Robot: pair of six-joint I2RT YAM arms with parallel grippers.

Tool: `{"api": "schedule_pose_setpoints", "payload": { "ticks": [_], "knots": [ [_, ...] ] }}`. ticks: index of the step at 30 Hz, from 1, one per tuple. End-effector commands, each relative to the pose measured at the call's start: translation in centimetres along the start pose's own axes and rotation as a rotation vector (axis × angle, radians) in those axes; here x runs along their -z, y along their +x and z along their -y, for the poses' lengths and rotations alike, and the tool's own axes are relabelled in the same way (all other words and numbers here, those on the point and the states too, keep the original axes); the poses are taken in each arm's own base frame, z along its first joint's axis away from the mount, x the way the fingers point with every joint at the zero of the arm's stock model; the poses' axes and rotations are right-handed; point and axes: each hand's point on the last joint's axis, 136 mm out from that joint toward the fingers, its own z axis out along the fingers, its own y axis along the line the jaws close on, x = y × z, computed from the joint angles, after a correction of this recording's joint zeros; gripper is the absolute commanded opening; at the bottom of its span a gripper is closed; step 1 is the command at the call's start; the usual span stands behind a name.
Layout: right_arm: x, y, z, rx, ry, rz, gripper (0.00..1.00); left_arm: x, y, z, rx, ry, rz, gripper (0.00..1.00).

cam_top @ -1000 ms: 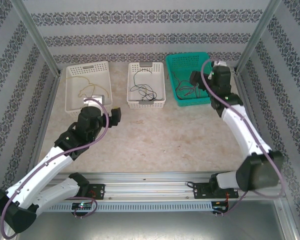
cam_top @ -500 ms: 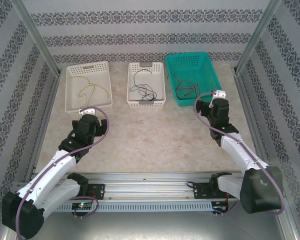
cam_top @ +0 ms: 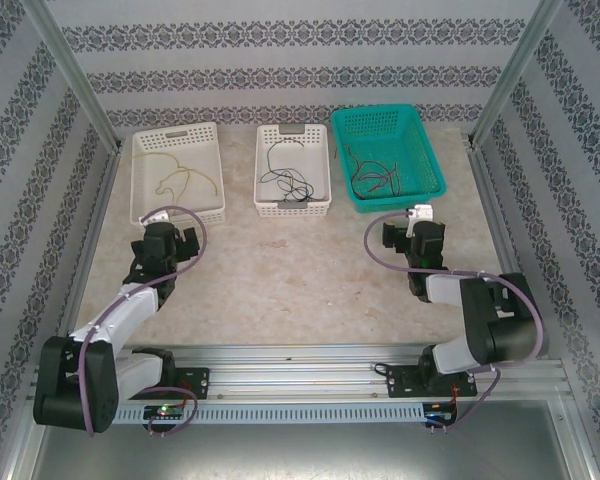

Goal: Untangle the cables

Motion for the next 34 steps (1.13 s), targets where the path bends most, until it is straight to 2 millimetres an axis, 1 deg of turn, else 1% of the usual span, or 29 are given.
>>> {"api": "schedule_pose_setpoints", "payload": {
  "ticks": [1, 2, 3, 4, 5, 6, 7, 8, 9, 10, 11, 12, 14, 15, 17, 34],
  "knots": [
    [0.1, -2.4, 0.8, -0.035, 0.034, 0.158, 0.98, -1.3, -2.1, 0.0, -0.049, 0.018, 0.167, 1.0],
    [0.2, -2.3, 1.1, -0.031, 0.061, 0.128, 0.98, -1.9, -1.7, -0.2, -0.046, 0.011, 0.163, 1.0],
    [0.2, -2.0, 1.3, -0.032, 0.074, 0.113, 0.98, -2.5, -1.8, -0.3, -0.03, 0.0, 0.174, 1.0],
    [0.1, -2.6, 1.5, -0.047, 0.086, 0.149, 0.98, -2.9, -2.2, -0.1, 0.008, 0.007, 0.187, 1.0],
    [0.1, -2.6, 1.7, -0.054, 0.095, 0.155, 0.98, -3.5, -2.5, 0.5, 0.009, 0.039, 0.196, 1.0],
    [0.1, -2.4, 1.7, -0.05, 0.093, 0.141, 0.98, -4.0, -2.2, 1.4, -0.03, 0.071, 0.194, 1.0],
    [0.2, -2.1, 1.7, -0.047, 0.09, 0.121, 0.98, -4.6, -1.8, 1.8, -0.041, 0.087, 0.192, 1.0],
    [0.2, -2.3, 1.7, -0.045, 0.089, 0.131, 0.98, -5.2, -1.7, 2.2, -0.051, 0.102, 0.205, 1.0],
    [0.2, -2.5, 1.6, -0.045, 0.089, 0.144, 0.98, -5.8, -0.4, 3.0, -0.079, 0.141, 0.167, 1.0],
    [0.2, -2.5, 1.6, -0.041, 0.091, 0.141, 0.98, -6.0, -1.0, 3.3, -0.095, 0.133, 0.226, 1.0],
    [0.3, -2.4, 1.6, -0.037, 0.094, 0.132, 0.98, -6.0, -0.6, 3.4, -0.092, 0.137, 0.18, 1.0],
    [0.2, -2.4, 1.5, -0.038, 0.093, 0.132, 0.98, -6.0, -0.5, 3.4, -0.092, 0.137, 0.172, 1.0],
    [0.3, -2.4, 1.5, -0.036, 0.091, 0.138, 0.98, -5.9, -0.9, 3.4, -0.091, 0.137, 0.213, 1.0],
    [0.3, -2.4, 1.5, -0.036, 0.091, 0.135, 0.98, -5.9, -0.7, 3.3, -0.089, 0.136, 0.193, 1.0],
    [0.2, -2.4, 1.5, -0.039, 0.09, 0.133, 0.98, -5.8, -0.9, 3.0, -0.084, 0.115, 0.227, 1.0],
    [0.0, -1.9, 1.5, -0.051, 0.064, 0.112, 0.98, -5.7, -0.8, 3.5, -0.098, 0.143, 0.217, 1.0]
  ]
}}
